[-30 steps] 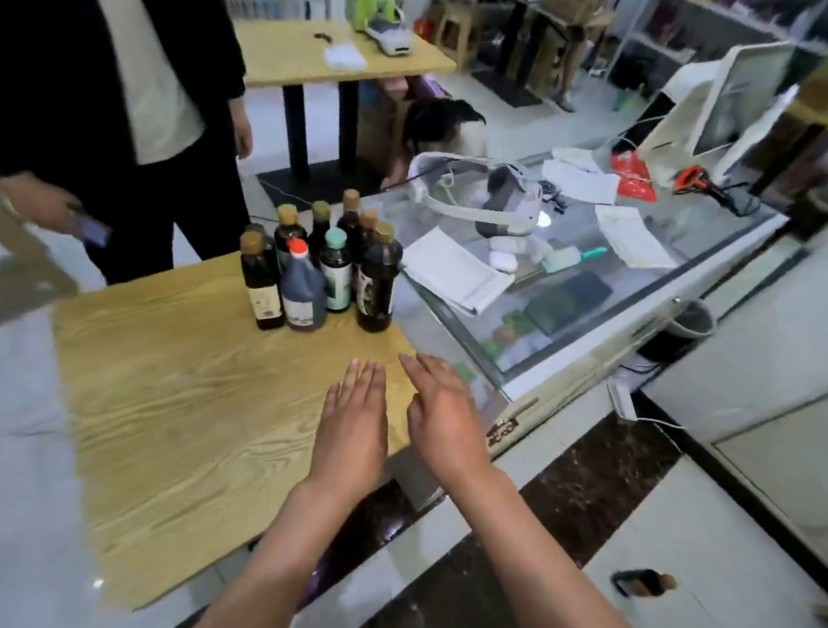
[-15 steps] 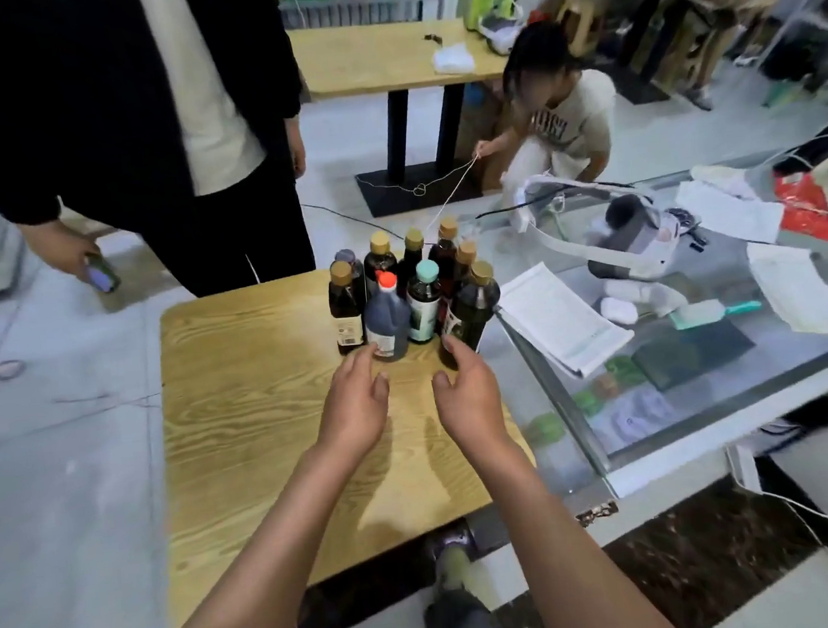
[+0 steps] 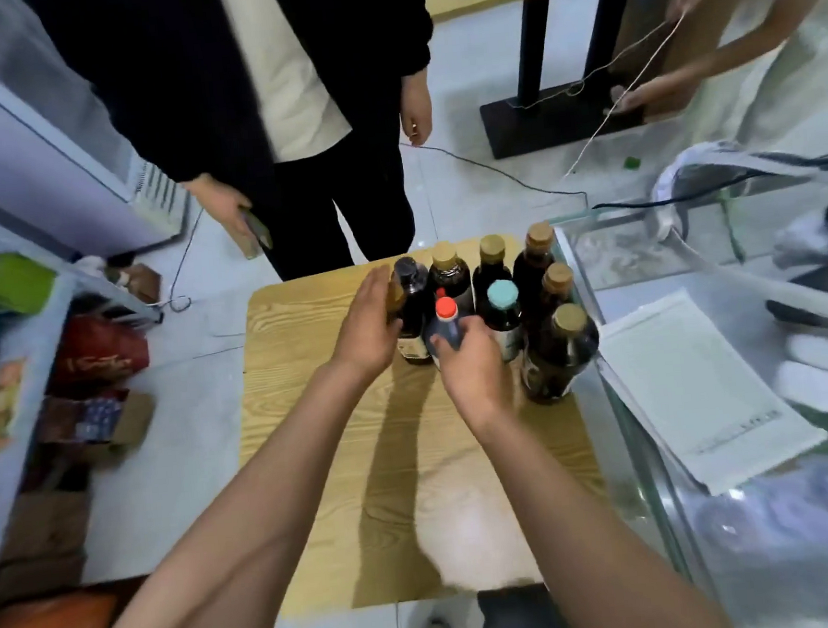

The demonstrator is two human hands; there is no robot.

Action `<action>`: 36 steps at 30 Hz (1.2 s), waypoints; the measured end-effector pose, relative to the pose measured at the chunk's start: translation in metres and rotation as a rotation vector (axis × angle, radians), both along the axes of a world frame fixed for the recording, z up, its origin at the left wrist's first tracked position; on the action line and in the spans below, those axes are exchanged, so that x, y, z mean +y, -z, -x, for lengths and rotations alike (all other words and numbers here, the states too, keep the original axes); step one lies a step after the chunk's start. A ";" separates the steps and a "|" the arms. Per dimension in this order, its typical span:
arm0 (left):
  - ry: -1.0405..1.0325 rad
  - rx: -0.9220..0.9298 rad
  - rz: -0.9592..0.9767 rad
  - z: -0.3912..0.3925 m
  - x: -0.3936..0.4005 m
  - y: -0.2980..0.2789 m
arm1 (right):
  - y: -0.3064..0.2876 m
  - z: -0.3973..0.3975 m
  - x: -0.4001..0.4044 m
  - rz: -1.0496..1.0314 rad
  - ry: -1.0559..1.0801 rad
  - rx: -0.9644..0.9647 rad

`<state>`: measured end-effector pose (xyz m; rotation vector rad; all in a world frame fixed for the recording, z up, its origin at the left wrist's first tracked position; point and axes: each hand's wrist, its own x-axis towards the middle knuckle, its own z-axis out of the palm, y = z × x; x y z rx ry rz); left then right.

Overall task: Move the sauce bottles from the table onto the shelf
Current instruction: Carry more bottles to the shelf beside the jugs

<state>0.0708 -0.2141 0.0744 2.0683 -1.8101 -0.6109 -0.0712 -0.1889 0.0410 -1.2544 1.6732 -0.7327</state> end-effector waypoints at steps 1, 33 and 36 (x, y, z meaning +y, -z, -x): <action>0.009 -0.010 -0.022 0.003 -0.002 0.005 | 0.003 0.000 -0.004 -0.005 0.005 0.011; 0.140 0.498 -0.022 -0.037 0.070 0.087 | 0.026 -0.004 0.071 -0.195 0.104 0.015; 0.249 0.504 -0.043 -0.043 0.087 0.088 | 0.023 -0.009 0.103 -0.200 0.166 -0.035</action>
